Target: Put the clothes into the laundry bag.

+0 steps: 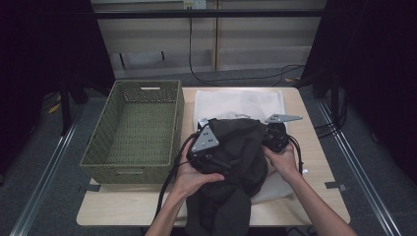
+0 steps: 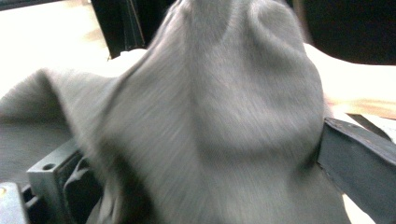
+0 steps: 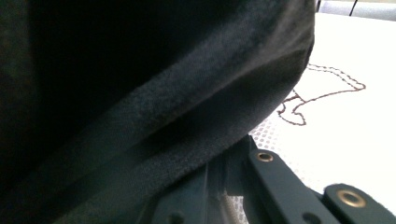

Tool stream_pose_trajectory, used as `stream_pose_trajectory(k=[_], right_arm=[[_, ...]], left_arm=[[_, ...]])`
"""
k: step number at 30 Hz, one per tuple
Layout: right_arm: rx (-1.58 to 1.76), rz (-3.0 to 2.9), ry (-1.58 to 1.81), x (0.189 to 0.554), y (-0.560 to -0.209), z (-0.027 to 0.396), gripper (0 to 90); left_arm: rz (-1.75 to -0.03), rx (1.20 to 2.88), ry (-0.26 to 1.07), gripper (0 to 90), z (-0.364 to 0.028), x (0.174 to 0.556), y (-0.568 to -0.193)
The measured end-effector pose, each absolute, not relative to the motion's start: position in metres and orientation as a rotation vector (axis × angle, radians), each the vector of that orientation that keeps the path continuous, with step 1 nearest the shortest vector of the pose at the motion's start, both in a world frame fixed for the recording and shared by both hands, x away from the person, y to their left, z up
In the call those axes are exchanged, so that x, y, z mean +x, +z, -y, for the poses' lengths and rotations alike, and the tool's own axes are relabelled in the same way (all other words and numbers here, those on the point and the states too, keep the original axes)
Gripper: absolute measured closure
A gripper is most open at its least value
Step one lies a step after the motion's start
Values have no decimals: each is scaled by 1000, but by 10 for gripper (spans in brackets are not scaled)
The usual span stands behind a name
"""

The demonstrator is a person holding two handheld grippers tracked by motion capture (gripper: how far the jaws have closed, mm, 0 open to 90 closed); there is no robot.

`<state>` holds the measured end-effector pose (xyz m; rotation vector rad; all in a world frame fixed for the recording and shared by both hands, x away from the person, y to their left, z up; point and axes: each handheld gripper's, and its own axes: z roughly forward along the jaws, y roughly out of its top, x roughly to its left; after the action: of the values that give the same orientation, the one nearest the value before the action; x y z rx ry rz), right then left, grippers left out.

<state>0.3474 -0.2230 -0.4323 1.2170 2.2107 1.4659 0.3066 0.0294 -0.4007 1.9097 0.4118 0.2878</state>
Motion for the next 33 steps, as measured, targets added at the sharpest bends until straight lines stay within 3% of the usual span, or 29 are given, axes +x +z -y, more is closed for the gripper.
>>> stream_pose_trajectory(k=[6, 9, 10, 11, 14, 25, 33], right_arm=[[1221, -2225, 1459, 347, -433, 220, 889], [1210, -2251, 1423, 347, -435, 217, 890], [1204, -2259, 1413, 346, -436, 217, 890], [1204, -2259, 1413, 346, -436, 217, 890], [1209, -2245, 1423, 346, -433, 219, 889], [1131, -2186, 1479, 332, -396, 218, 891], [1155, -2217, 1409, 317, -397, 223, 892]], left_arm=[[-400, 2067, 275, 16, 3, 314, -424], [-363, 2167, 287, 402, 19, 311, -445], [-363, 2167, 287, 474, 19, 311, -445], [-373, 2163, 294, 474, 22, 310, -449], [-370, 2172, 248, 704, 23, 308, -456], [-355, 2316, 238, 753, 41, 310, -472], [-453, 2259, 262, 746, 37, 310, -474]])
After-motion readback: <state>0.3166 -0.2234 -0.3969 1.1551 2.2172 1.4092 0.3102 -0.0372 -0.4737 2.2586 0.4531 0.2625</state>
